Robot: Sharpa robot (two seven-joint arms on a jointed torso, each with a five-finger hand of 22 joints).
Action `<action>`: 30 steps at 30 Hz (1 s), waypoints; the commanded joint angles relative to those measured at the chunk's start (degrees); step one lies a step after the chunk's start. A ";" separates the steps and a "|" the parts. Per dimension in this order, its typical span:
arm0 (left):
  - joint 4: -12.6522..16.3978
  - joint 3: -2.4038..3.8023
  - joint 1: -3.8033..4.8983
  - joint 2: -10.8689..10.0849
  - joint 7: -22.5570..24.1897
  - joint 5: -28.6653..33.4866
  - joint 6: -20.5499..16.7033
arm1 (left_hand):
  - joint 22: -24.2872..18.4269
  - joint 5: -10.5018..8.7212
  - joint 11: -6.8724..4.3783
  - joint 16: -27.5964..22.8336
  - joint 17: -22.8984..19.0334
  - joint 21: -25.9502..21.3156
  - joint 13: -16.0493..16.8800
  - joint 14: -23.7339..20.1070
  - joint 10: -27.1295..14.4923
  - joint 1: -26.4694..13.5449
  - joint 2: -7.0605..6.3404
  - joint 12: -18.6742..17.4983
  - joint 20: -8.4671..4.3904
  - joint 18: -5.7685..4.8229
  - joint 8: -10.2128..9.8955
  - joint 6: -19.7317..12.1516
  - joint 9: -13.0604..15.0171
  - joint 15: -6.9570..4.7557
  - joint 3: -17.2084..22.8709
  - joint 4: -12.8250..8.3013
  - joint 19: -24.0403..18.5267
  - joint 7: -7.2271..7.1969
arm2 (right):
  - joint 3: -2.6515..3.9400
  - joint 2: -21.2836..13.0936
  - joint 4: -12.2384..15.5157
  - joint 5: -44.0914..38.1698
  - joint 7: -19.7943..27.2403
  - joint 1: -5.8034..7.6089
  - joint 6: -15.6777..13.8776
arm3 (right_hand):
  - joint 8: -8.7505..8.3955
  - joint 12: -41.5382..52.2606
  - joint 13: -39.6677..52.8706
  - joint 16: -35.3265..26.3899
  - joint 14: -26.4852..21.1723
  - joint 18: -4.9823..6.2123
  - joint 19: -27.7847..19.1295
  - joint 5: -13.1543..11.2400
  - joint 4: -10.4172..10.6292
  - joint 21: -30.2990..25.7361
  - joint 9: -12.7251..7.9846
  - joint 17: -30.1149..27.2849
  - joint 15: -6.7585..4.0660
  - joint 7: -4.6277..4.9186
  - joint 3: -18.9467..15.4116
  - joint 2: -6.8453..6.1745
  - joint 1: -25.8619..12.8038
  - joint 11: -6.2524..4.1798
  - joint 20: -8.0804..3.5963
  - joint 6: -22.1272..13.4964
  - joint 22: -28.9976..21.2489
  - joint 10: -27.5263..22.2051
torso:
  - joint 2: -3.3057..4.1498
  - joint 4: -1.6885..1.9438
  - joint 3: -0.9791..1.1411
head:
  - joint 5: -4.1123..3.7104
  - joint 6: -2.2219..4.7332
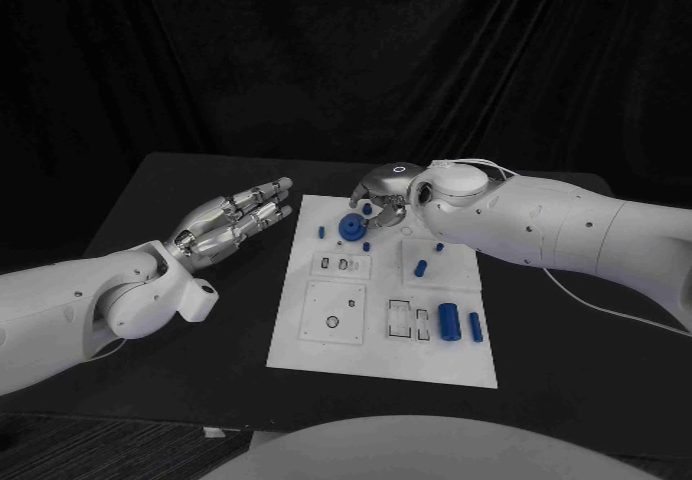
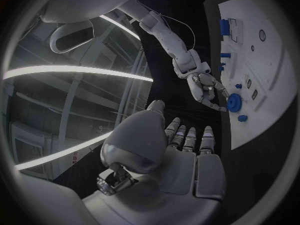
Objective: Assemble the parts on the task board
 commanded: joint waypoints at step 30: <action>-0.11 0.05 -0.12 0.16 0.55 0.04 1.18 | -0.08 0.56 0.68 -0.21 -0.06 -0.19 0.09 0.16 0.12 0.72 -0.02 0.24 0.53 0.72 0.39 0.07 0.09 0.61 0.83 -0.18 0.06 0.72 | 0.03 -0.27 0.86 -0.19 0.24 -0.17 -0.24 | 0.38 0.20 15.09 0.16 3.32 0.23 0.98 -21.60 -2.45 -0.11 -2.04 1.10 -0.04 0.26 -3.09 0.13 -1.09 -0.24 -0.02 4.35 5.06 6.11 | -0.01 -0.06 0.03 | -0.01 -0.01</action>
